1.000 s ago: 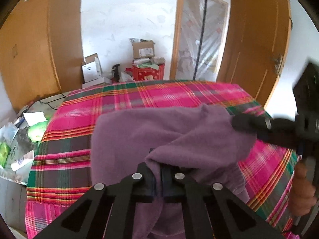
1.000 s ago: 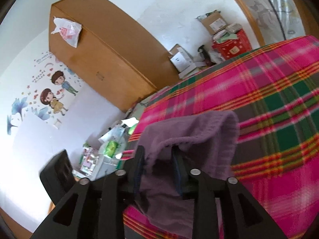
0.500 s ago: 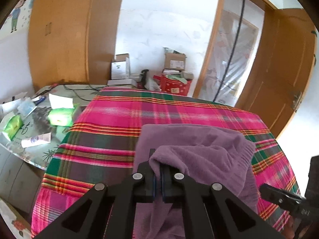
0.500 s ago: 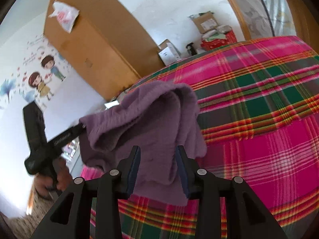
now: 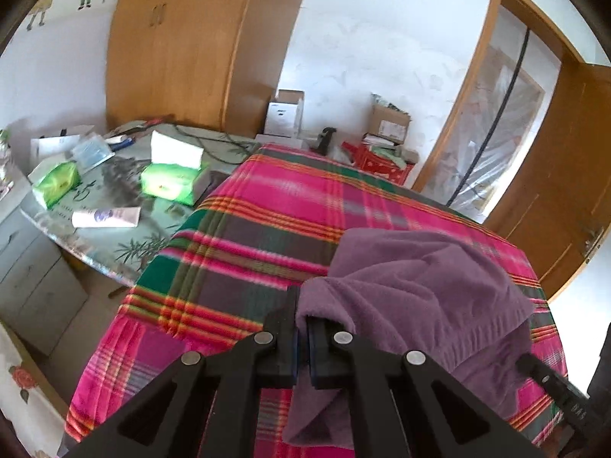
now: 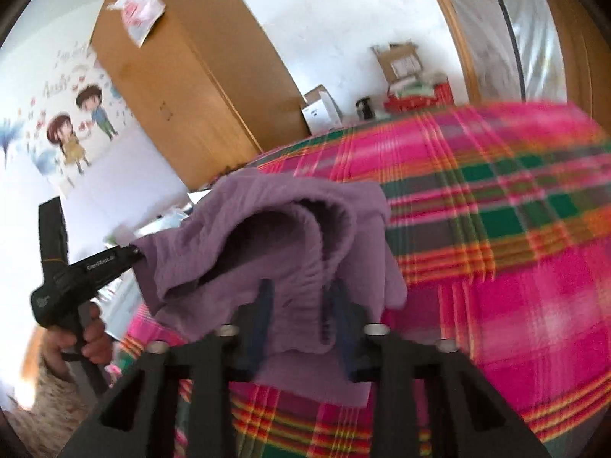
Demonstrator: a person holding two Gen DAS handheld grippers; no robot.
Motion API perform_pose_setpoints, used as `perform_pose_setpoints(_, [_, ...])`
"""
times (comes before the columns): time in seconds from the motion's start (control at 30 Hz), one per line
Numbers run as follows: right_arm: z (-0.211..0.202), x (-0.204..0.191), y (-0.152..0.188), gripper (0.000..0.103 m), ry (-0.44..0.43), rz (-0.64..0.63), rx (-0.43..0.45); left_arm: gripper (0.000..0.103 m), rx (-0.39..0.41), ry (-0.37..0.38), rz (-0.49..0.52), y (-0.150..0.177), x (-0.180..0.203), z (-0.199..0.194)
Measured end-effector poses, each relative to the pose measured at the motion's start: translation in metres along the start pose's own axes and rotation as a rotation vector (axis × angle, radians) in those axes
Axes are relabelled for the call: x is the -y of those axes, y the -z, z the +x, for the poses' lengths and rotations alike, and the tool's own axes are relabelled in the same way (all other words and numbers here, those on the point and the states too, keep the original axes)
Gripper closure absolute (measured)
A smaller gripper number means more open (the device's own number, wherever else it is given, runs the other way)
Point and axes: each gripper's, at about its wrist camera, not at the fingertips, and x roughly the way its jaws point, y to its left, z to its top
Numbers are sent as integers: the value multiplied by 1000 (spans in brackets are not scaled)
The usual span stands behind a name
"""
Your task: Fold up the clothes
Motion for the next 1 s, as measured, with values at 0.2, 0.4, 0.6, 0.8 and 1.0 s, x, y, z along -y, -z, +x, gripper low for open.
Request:
perform_pose_setpoints(0.2, [0, -14, -28, 93, 9, -57, 65, 100, 3, -12, -52, 7, -18, -6])
perform_pose_setpoints(0.4, [-4, -32, -73, 95, 8, -104, 169, 100, 5, -42, -93, 12, -39, -12])
perform_pose_setpoints(0.6, [18, -50, -103, 100, 21, -128, 205, 100, -7, -71, -129, 17, -57, -13])
perform_pose_setpoints(0.8, [57, -52, -126, 100, 8, -91, 147, 99, -43, -79, -135, 29, -68, -12])
perform_pose_setpoints(1.0, [47, -44, -104, 96, 5, -112, 82, 93, -30, -40, -127, 36, -67, -32])
